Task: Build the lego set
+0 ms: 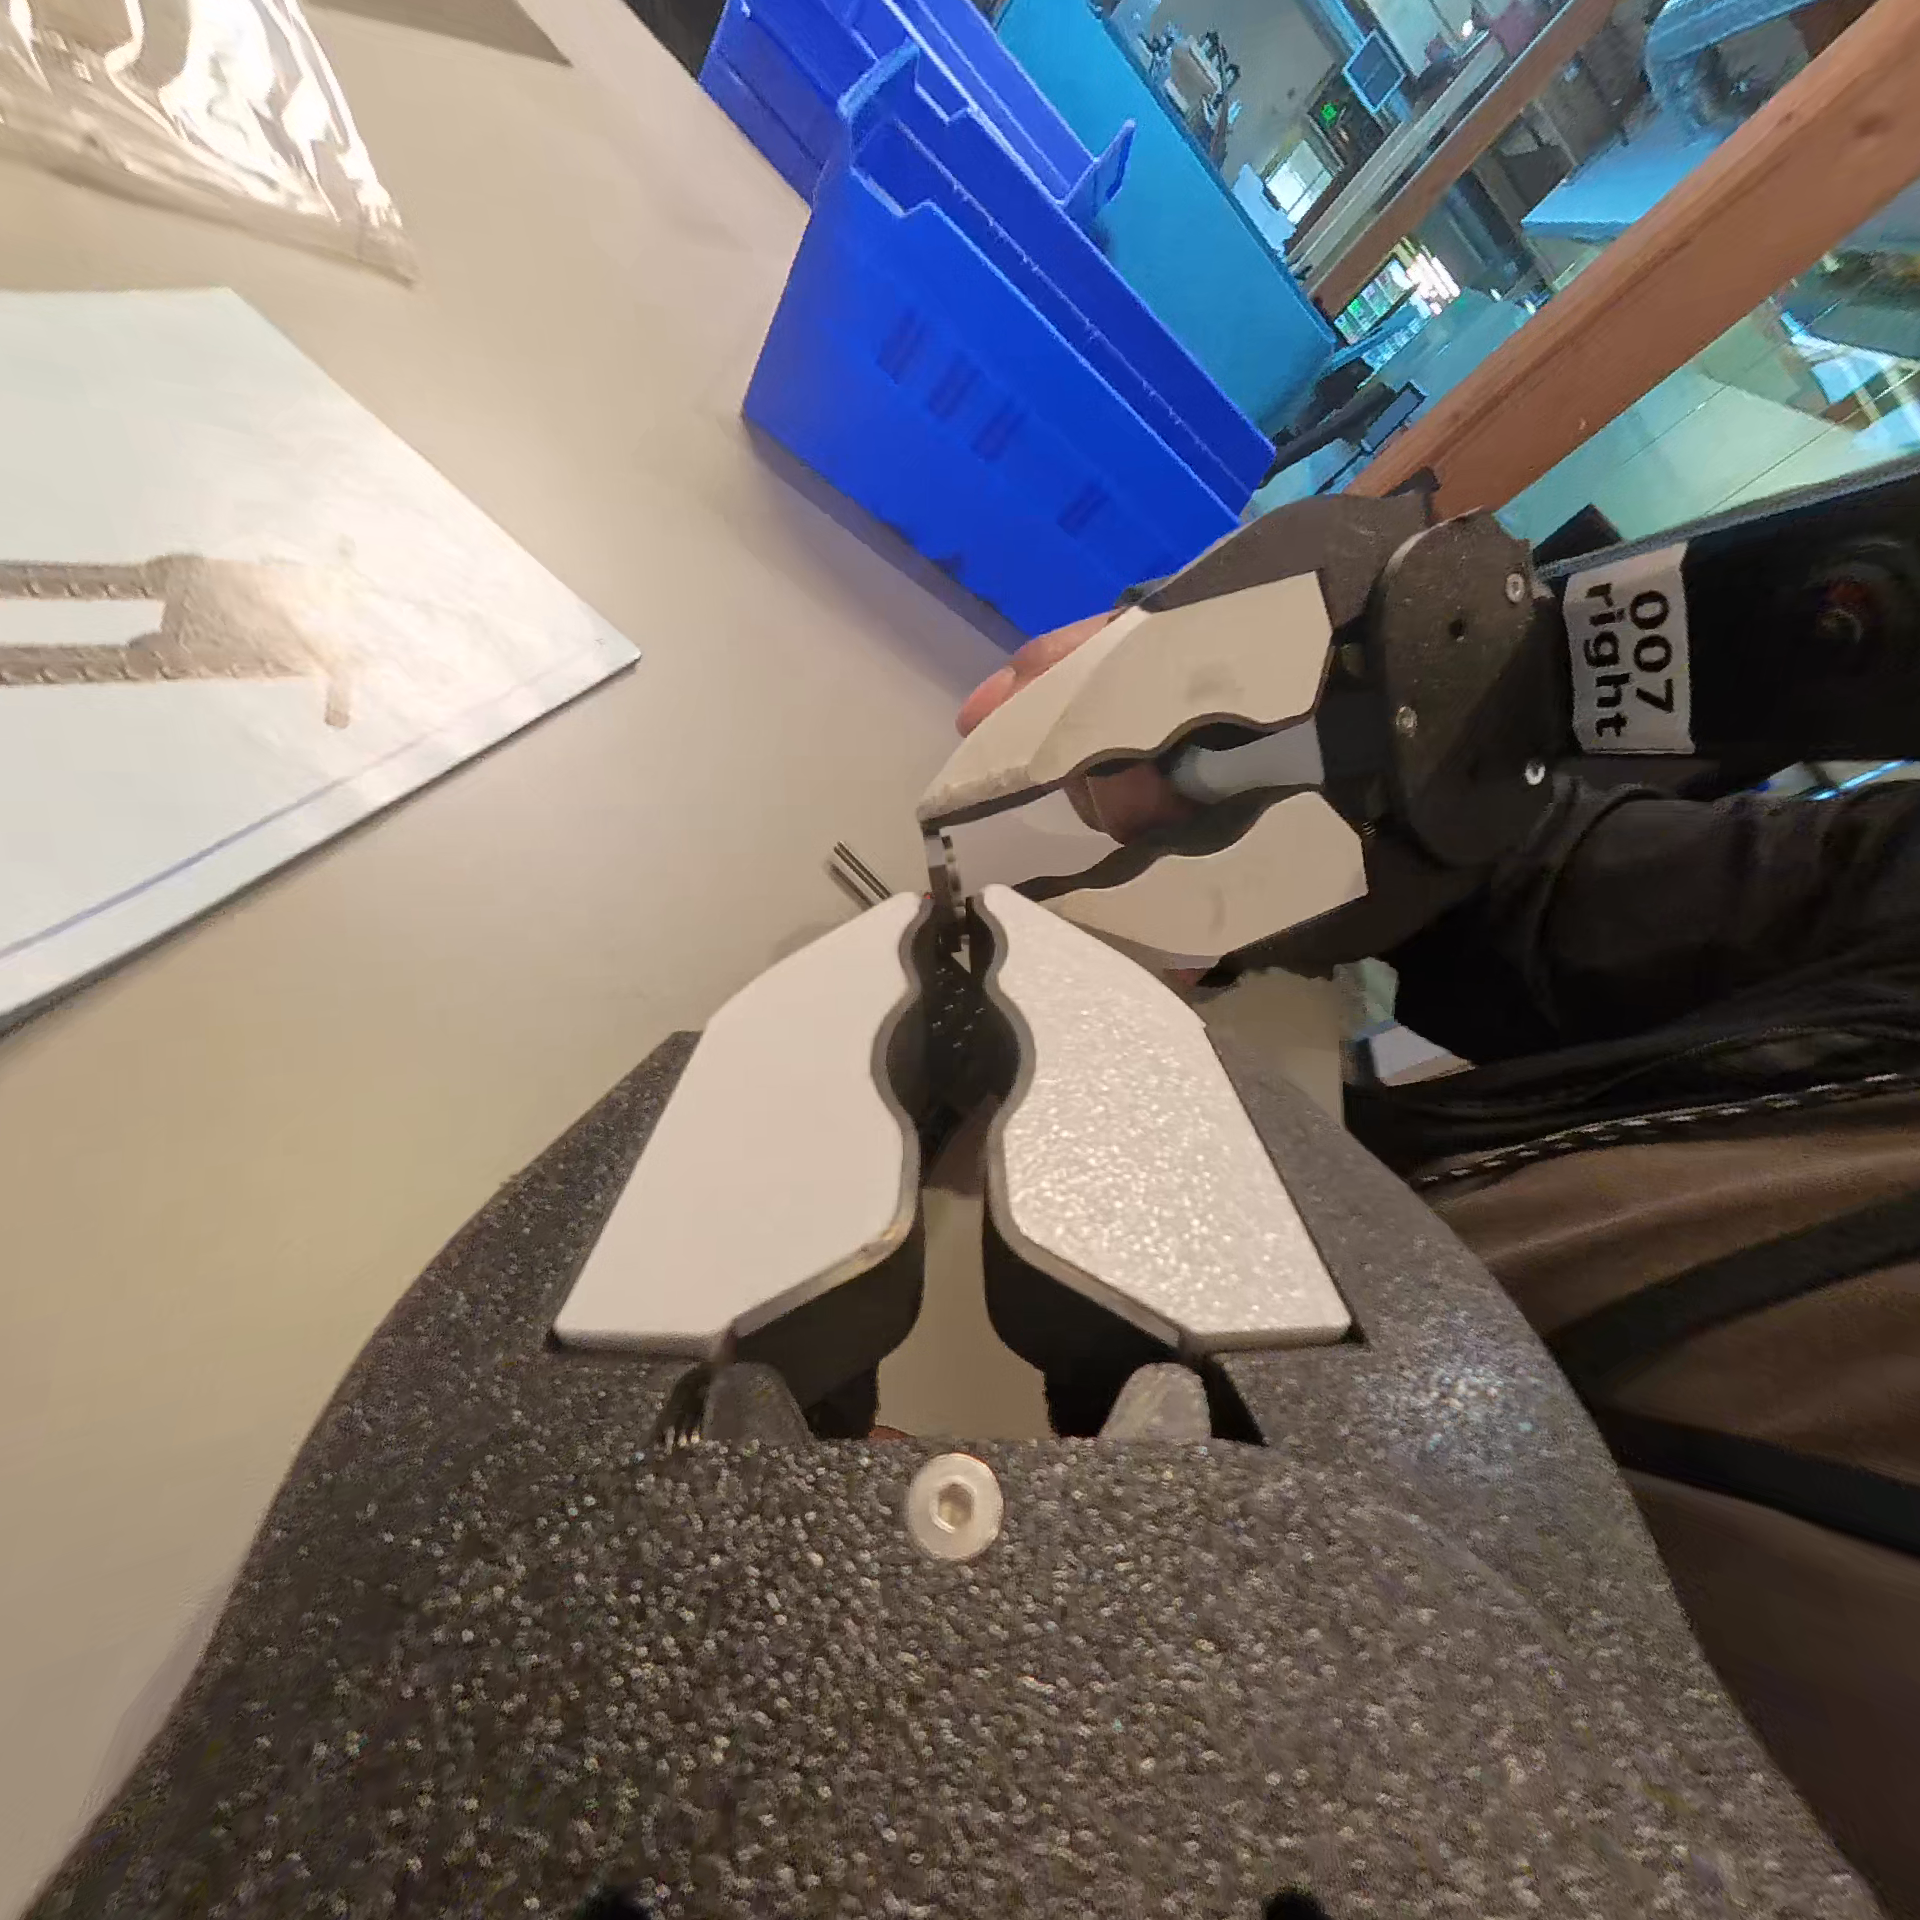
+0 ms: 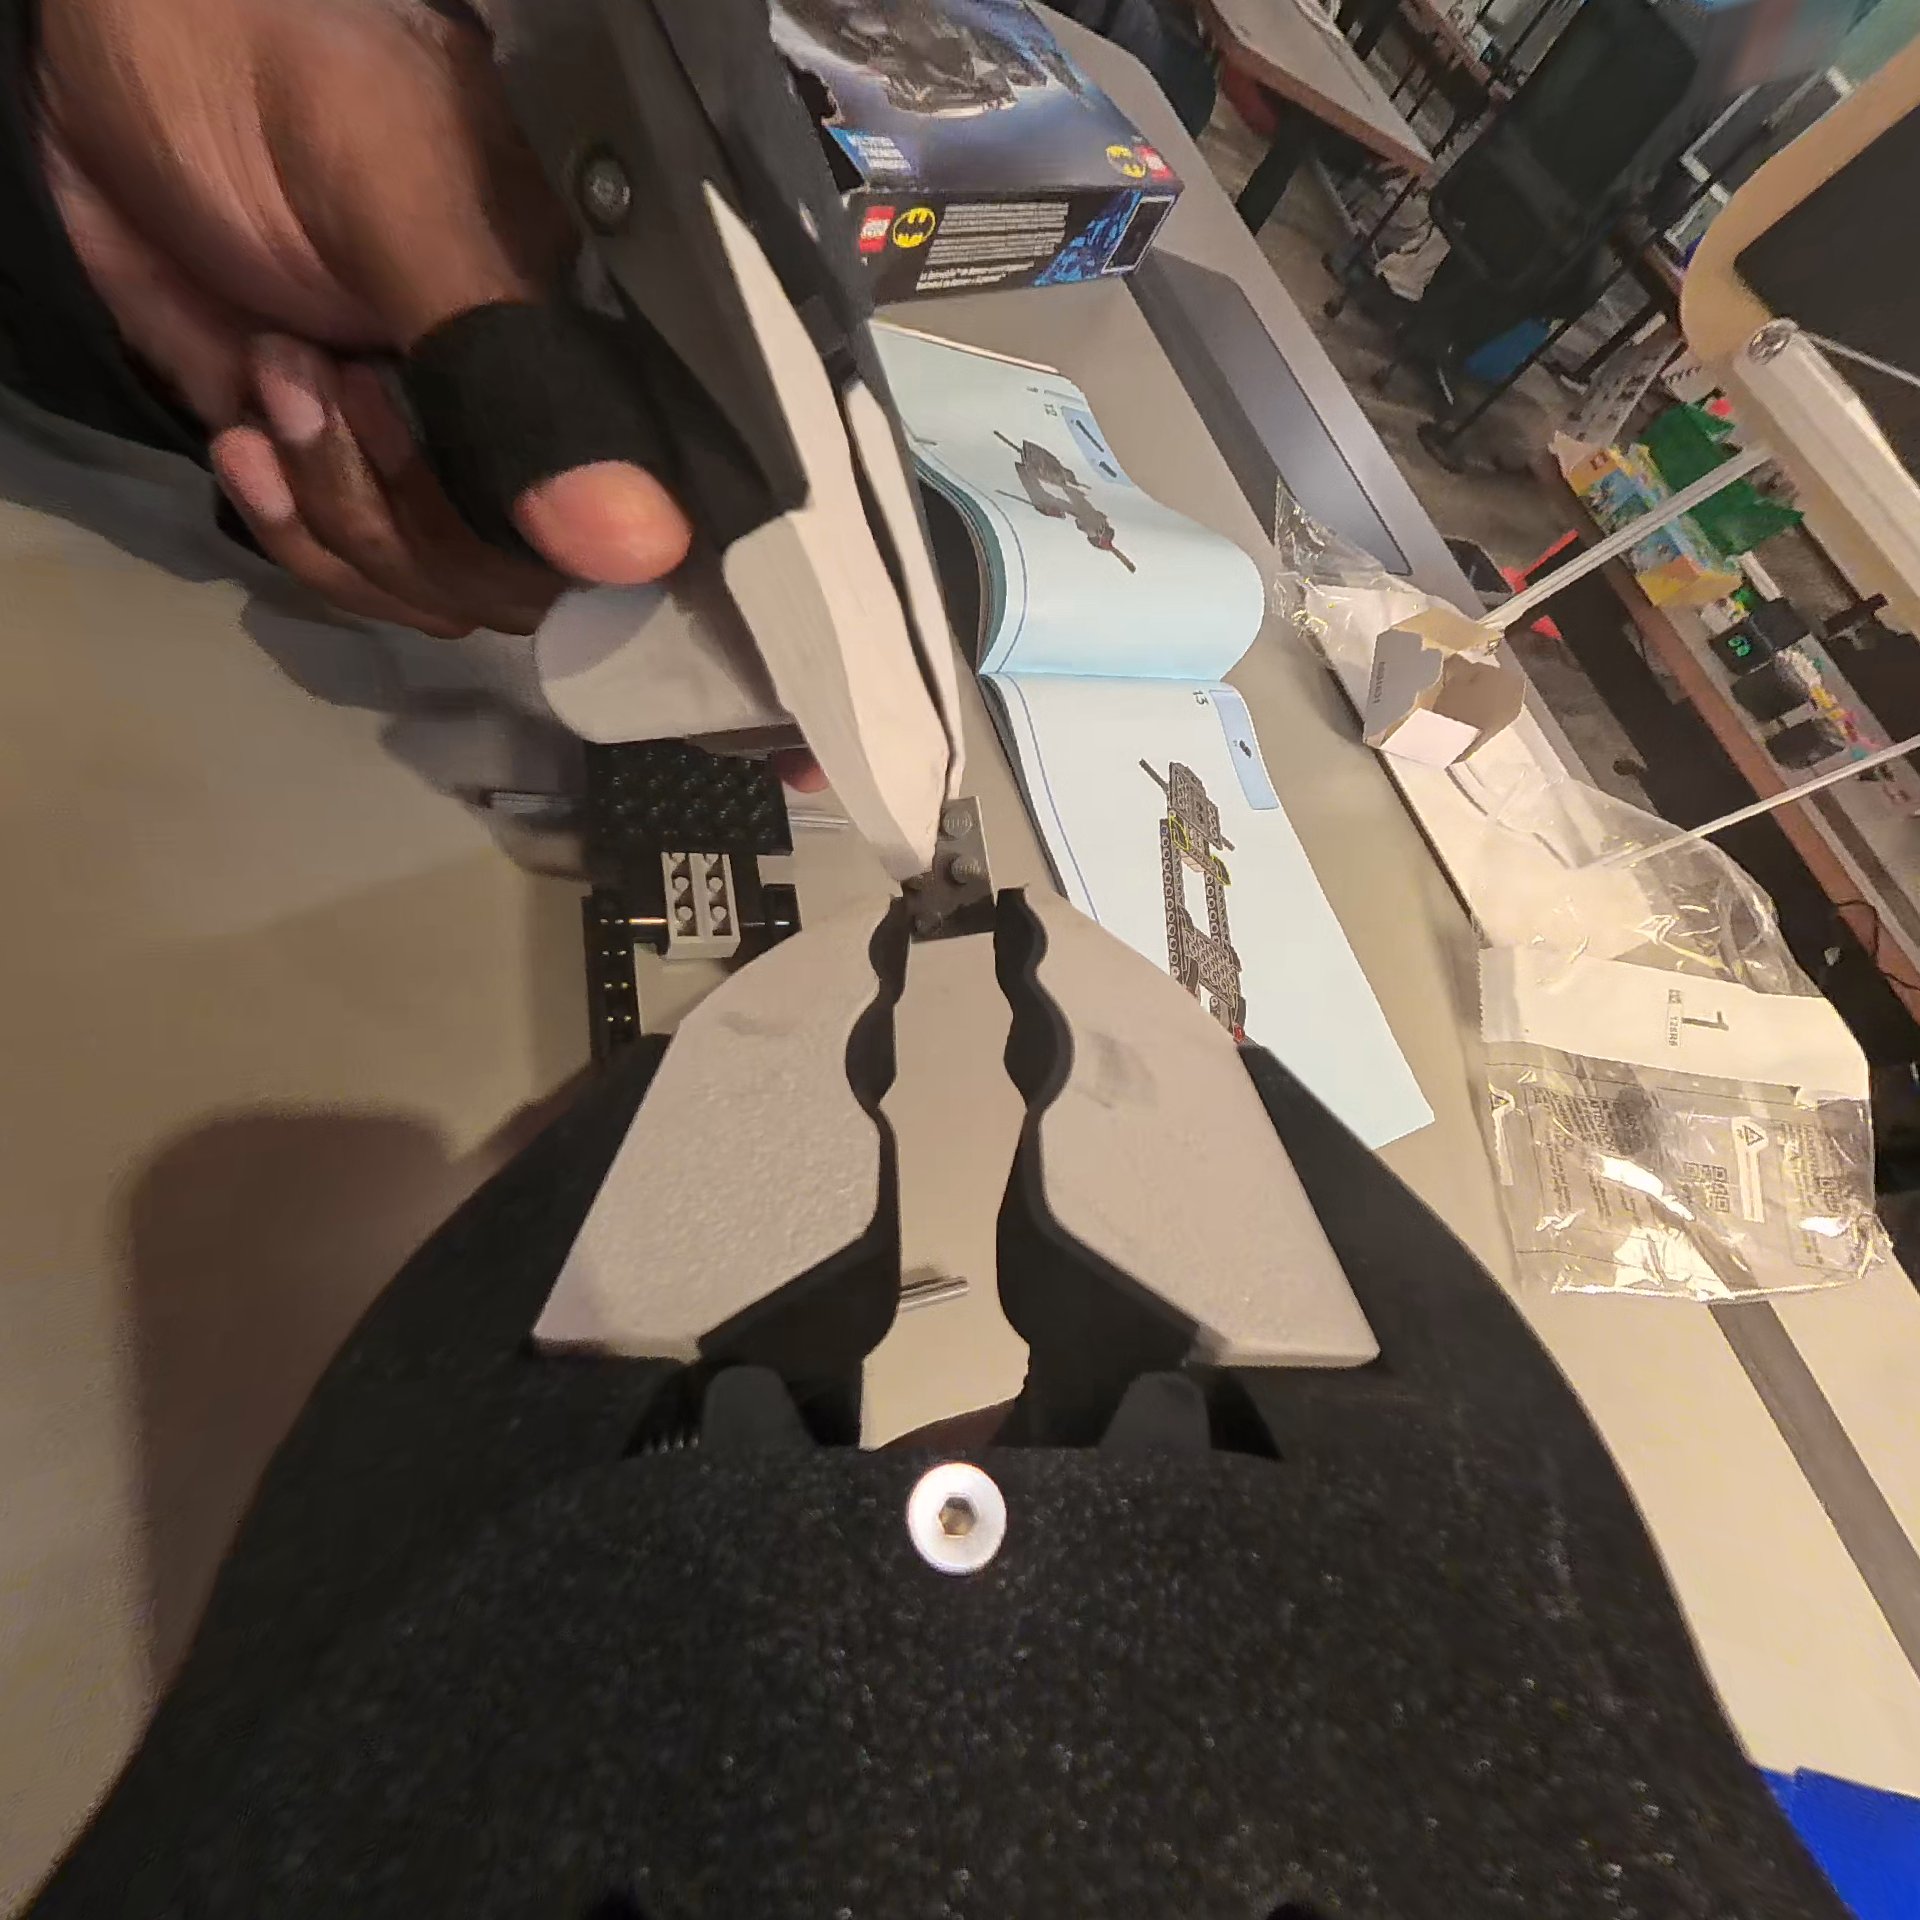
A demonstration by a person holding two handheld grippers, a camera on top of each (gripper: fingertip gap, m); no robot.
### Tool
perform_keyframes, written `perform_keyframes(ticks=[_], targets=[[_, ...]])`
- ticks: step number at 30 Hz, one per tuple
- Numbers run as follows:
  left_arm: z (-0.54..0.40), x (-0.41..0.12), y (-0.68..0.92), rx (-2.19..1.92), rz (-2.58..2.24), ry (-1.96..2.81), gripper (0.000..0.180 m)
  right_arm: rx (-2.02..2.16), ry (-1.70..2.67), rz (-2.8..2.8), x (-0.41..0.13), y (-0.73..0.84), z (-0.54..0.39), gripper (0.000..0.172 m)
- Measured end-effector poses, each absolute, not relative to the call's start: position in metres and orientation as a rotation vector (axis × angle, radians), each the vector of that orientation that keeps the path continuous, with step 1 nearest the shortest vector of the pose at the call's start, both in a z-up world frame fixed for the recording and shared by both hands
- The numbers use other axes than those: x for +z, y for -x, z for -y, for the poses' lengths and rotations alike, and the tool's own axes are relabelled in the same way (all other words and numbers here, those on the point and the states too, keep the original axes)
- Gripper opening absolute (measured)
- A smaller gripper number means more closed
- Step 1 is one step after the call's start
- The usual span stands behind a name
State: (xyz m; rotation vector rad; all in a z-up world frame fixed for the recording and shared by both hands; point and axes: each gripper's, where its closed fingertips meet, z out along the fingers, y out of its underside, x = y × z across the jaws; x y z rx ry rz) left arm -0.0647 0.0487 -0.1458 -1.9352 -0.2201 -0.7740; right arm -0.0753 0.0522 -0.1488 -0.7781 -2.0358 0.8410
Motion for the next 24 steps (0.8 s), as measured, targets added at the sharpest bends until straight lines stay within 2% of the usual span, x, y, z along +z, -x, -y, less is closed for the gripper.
perform_keyframes(ticks=[2, 5, 10, 13, 24], targets=[[-0.048, -0.147, 0.066, -0.674, 0.147, 1.952, 0.005, 0.877, 0.766, 2.035, -0.149, 0.073, -0.052, 0.018], [-0.044, -0.145, 0.068, -0.421, -0.080, 1.960, 0.005, 0.961, 0.798, 2.064, -0.153, 0.070, -0.053, 0.029], [-0.035, -0.147, 0.072, 0.265, -0.645, 1.855, 0.005, 1.030, 0.825, 2.085, -0.157, 0.067, -0.056, 0.029], [-0.032, -0.158, 0.070, 0.528, -0.882, 1.758, 0.005, 1.053, 0.806, 2.114, -0.159, 0.064, -0.051, 0.029], [-0.025, -0.154, 0.050, 0.627, -1.067, 1.529, 0.005, 1.181, 0.765, 2.270, -0.170, 0.046, -0.034, 0.031]])
